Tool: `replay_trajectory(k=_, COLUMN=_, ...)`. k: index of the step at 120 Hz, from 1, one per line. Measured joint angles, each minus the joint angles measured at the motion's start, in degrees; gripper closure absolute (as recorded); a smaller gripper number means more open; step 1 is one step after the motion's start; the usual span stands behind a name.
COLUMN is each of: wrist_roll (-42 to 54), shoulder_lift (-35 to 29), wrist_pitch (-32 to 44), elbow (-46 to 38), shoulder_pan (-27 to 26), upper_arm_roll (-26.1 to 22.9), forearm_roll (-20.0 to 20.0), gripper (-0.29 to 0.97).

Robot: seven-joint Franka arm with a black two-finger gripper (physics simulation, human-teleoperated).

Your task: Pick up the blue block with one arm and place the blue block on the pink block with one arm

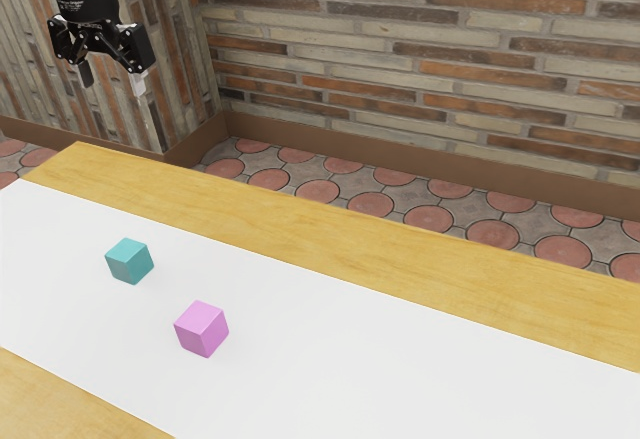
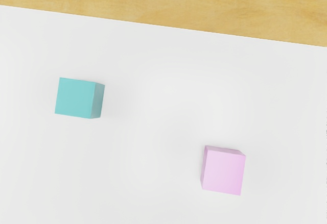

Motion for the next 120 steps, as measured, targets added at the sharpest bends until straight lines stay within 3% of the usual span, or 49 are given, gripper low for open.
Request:
replay_trajectory(k=25, wrist_roll=0.0, shoulder_lift=-0.2, wrist_pitch=-0.7, elbow=2.9, shoulder_pan=0.5, upper_arm_roll=0.4, forearm_roll=-0.3, gripper=0.00)
replay_trajectory(k=36, wrist_roll=0.2, shoulder_lift=-1.5, wrist_pitch=-5.3, elbow=13.1, shoulder_pan=-4.0, upper_arm_roll=7.0, forearm_roll=-0.2, gripper=0.00)
replay_trajectory(k=41, wrist_roll=0.6, shoulder_lift=-1.8, wrist_pitch=-6.2, elbow=14.2, shoulder_pan=-3.0, upper_arm_roll=9.9, forearm_roll=-0.2, gripper=0.00)
replay_trajectory(k=55, wrist_roll=2.8, shoulder_lift=4.2, wrist_pitch=-1.5, elbow=6.0, shoulder_pan=2.2, upper_arm_roll=18.1, forearm_roll=-0.3, gripper=0.00)
replay_trajectory(k=67, wrist_roll=4.7, shoulder_lift=10.8, wrist_pitch=6.0, elbow=-1.9, shoulder_pan=4.3, upper_arm_roll=21.5, forearm_roll=-2.6, gripper=0.00)
replay_trajectory(k=95, wrist_roll=10.3, shoulder_lift=25.8, wrist_pitch=21.6, elbow=-4.7, shoulder_pan=4.3, upper_arm_roll=20.5, forearm_roll=-9.2, gripper=0.00)
replay_trajectory(k=120, wrist_roll=15.8, shoulder_lift=26.5, wrist_pitch=30.8, elbow=-11.8, shoulder_pan=5.7, upper_arm_roll=16.4, forearm_roll=-13.7, gripper=0.00)
